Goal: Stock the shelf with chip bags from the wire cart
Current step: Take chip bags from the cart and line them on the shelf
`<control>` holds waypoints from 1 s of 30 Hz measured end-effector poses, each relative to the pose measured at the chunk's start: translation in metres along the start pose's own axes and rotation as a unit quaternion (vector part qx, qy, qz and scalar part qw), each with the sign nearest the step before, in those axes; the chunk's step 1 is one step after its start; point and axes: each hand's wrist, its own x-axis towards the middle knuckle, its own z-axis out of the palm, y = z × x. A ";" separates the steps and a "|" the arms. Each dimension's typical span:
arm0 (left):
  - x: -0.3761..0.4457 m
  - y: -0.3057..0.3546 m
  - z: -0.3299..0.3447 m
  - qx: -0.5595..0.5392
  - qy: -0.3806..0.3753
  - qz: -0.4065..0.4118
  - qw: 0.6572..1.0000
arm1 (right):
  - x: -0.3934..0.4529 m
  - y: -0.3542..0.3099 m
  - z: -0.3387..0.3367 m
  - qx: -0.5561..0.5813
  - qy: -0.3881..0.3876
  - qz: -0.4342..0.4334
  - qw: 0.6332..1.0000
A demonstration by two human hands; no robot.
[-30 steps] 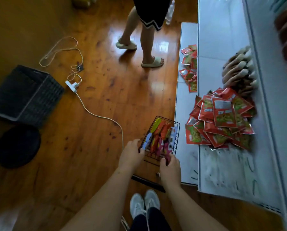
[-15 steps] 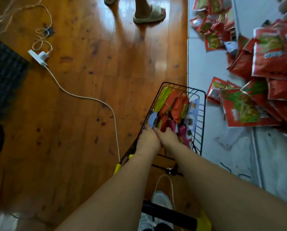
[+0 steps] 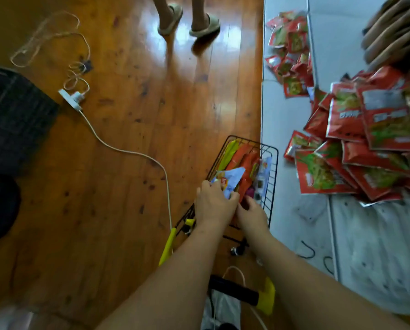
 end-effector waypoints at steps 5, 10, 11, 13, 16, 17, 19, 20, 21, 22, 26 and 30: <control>-0.073 0.042 -0.079 -0.136 -0.105 -0.009 0.985 | -0.093 -0.072 -0.050 0.148 0.030 0.045 0.988; -0.159 0.067 -0.168 -0.121 -0.127 0.054 0.983 | -0.201 -0.135 -0.127 0.164 -0.055 0.057 0.983; -0.176 0.075 -0.185 -0.109 -0.134 0.055 0.983 | -0.226 -0.145 -0.141 0.177 -0.070 0.054 0.980; -0.207 0.096 -0.215 -0.072 -0.127 0.069 0.987 | -0.274 -0.158 -0.171 0.214 -0.094 0.041 0.972; -0.250 0.126 -0.246 0.047 -0.102 0.096 0.989 | -0.335 -0.160 -0.212 0.245 -0.133 0.007 0.960; -0.264 0.137 -0.252 0.048 -0.129 0.109 0.985 | -0.352 -0.158 -0.225 0.255 -0.128 0.001 0.958; -0.296 0.161 -0.258 -0.025 -0.218 0.111 0.969 | -0.377 -0.146 -0.247 0.273 -0.104 -0.018 0.956; -0.311 0.172 -0.256 -0.050 -0.252 0.112 0.960 | -0.389 -0.140 -0.258 0.283 -0.088 -0.033 0.954; -0.329 0.184 -0.252 -0.061 -0.280 0.123 0.950 | -0.399 -0.133 -0.269 0.296 -0.069 -0.044 0.952; -0.345 0.194 -0.244 -0.058 -0.292 0.136 0.945 | -0.413 -0.127 -0.279 0.323 -0.048 -0.052 0.944; -0.417 0.231 -0.180 -0.081 -0.255 0.145 0.953 | -0.468 -0.077 -0.329 0.380 0.059 -0.054 0.921; -0.546 0.284 -0.116 -0.109 -0.297 0.174 0.933 | -0.528 0.024 -0.403 0.342 0.197 -0.051 0.917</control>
